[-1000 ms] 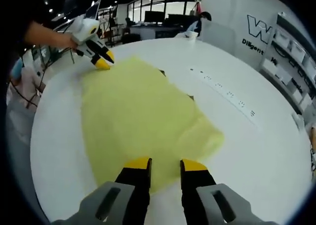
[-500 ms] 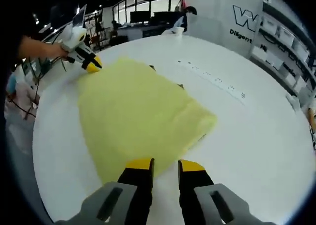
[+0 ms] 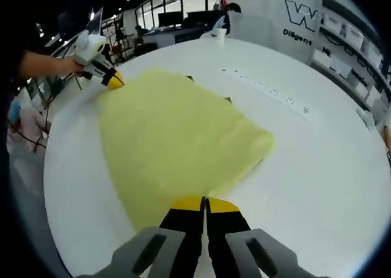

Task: Fold the garment on the visible template until the final outline fits inside the template.

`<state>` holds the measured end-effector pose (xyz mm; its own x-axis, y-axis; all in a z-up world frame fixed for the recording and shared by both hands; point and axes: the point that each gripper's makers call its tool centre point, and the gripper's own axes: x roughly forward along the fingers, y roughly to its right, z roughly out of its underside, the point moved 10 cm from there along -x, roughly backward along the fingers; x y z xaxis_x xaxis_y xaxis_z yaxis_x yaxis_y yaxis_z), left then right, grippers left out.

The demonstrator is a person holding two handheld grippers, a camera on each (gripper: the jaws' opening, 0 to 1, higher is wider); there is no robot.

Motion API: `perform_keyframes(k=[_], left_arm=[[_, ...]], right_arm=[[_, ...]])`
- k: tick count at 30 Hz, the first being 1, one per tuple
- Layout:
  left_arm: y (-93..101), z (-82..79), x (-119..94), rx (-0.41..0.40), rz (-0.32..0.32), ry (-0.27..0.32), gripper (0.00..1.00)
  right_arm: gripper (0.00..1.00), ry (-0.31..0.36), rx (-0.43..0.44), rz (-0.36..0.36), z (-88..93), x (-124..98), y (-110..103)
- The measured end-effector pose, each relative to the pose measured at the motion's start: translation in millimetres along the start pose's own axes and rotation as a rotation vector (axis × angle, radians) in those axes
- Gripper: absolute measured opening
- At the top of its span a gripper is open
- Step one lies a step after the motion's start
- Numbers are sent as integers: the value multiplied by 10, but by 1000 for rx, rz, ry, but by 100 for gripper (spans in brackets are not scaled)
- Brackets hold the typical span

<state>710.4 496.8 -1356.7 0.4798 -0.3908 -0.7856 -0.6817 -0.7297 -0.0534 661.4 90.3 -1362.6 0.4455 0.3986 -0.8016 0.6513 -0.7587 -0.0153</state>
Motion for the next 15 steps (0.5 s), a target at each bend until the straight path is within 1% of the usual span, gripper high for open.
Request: perform_keyframes(k=[3,8,13,15], left_arm=[[-21,3,-4,-33,-4,-6,5],[-82,37,-50,-87,-12,-11,5],[-87,57,-82,-98,-10,-12,5],[-70,57,-78,-83,-14,-16,5]], right_arm=[[0,-6,2,2,-6,-1,13],[0,-33,-46,9,-16,-3,29],[0,-44,-68,16,-30,-5,22],[0,-47,-64,19,-35,-4,39]])
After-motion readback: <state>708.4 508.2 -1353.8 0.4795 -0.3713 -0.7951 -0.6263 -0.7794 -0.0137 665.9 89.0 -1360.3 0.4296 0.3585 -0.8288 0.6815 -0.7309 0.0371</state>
